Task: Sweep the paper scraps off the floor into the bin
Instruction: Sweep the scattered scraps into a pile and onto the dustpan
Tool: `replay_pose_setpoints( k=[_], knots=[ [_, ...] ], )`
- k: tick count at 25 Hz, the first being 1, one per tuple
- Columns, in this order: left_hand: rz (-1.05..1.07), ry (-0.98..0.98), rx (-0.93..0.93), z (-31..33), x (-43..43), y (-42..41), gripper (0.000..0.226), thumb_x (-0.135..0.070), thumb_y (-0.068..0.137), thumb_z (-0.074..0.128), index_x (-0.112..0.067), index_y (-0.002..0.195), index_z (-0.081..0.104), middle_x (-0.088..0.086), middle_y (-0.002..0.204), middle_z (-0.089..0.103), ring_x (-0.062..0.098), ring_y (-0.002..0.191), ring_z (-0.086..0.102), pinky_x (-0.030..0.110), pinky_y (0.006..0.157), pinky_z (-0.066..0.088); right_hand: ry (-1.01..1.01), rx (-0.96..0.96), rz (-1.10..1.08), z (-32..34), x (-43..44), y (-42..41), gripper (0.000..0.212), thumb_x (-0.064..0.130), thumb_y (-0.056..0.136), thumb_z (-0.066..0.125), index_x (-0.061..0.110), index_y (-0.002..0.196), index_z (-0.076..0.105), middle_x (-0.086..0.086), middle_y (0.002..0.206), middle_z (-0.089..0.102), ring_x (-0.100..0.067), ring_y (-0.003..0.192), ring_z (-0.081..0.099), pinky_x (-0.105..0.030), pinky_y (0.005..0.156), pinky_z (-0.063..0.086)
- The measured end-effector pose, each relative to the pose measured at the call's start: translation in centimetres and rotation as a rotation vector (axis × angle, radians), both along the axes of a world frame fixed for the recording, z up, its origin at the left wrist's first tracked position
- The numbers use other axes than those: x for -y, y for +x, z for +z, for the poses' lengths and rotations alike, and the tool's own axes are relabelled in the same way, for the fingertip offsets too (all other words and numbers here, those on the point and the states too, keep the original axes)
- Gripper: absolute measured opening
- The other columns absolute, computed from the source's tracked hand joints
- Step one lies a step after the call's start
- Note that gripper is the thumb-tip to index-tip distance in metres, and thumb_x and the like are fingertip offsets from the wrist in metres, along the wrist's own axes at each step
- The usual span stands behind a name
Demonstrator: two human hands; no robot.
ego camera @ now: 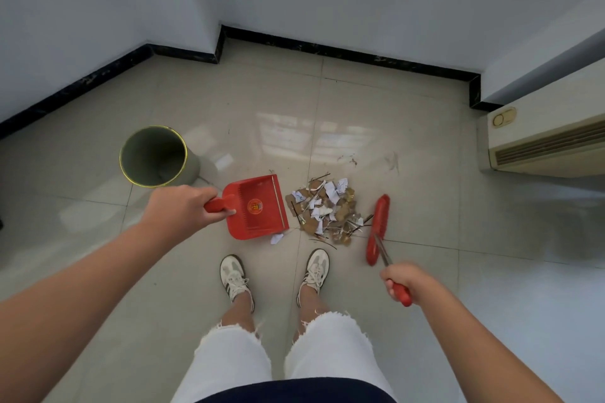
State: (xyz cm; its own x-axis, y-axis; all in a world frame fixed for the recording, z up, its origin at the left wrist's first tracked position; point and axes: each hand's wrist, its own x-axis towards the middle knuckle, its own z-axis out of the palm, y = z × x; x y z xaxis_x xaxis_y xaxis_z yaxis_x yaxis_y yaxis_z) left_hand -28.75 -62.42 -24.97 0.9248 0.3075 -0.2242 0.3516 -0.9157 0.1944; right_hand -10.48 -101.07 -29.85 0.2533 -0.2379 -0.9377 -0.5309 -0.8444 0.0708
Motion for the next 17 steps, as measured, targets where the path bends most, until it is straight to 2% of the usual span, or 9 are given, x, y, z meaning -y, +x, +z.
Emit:
replay_pose_setpoints(
  k=[5, 9, 11, 13, 17],
  knots=[
    [-0.033, -0.017, 0.031, 0.2, -4.7, -1.4, 0.048, -0.072, 0.074, 0.041, -0.029, 0.058, 0.027, -0.007, 0.043, 0.022, 0.02, 0.038, 0.029, 0.017, 0.043, 0.016, 0.018, 0.057, -0.084, 2.3, -3.9, -1.0, 0.028, -0.004, 0.086, 0.044, 0.008, 0.06, 0.041, -0.002, 0.031, 0.04, -0.011, 0.021, 0.034, -0.011, 0.031, 0.03],
    [0.023, -0.023, 0.054, 0.8, -8.7, -4.2, 0.052, -0.074, 0.072, 0.044, -0.026, 0.056, 0.028, -0.005, 0.042, 0.027, 0.021, 0.037, 0.032, 0.02, 0.041, 0.021, 0.004, 0.158, 0.118, 8.3, -3.7, -2.8, 0.011, -0.007, 0.084, 0.046, 0.002, 0.08, 0.051, -0.006, 0.035, 0.042, -0.015, 0.027, 0.036, -0.016, 0.032, 0.032],
    [0.078, -0.015, 0.083, 1.3, -10.3, -5.7, 0.053, -0.073, 0.071, 0.045, -0.026, 0.055, 0.026, -0.006, 0.04, 0.023, 0.021, 0.036, 0.03, 0.018, 0.041, 0.018, 0.05, 0.19, 0.211, 12.2, -3.3, -4.3, 0.015, -0.004, 0.086, 0.045, 0.007, 0.09, 0.055, -0.009, 0.046, 0.042, -0.016, 0.031, 0.036, -0.018, 0.034, 0.033],
    [0.138, -0.012, 0.089, 1.7, -11.1, -6.5, 0.054, -0.073, 0.069, 0.046, -0.024, 0.054, 0.026, -0.007, 0.04, 0.021, 0.021, 0.035, 0.029, 0.017, 0.041, 0.017, 0.12, 0.177, 0.201, 15.7, -3.6, -5.3, 0.021, -0.001, 0.086, 0.046, 0.015, 0.094, 0.057, -0.009, 0.057, 0.042, -0.015, 0.036, 0.037, -0.019, 0.036, 0.034],
    [0.172, -0.006, 0.079, 1.6, -11.0, -7.2, 0.057, -0.071, 0.071, 0.043, -0.019, 0.052, 0.03, -0.006, 0.041, 0.019, 0.023, 0.035, 0.027, 0.015, 0.045, 0.013, 0.225, 0.048, 0.088, 17.1, -5.4, -5.5, 0.03, 0.0, 0.087, 0.051, 0.02, 0.105, 0.063, -0.005, 0.058, 0.043, -0.012, 0.036, 0.034, -0.017, 0.035, 0.031]
  ],
)
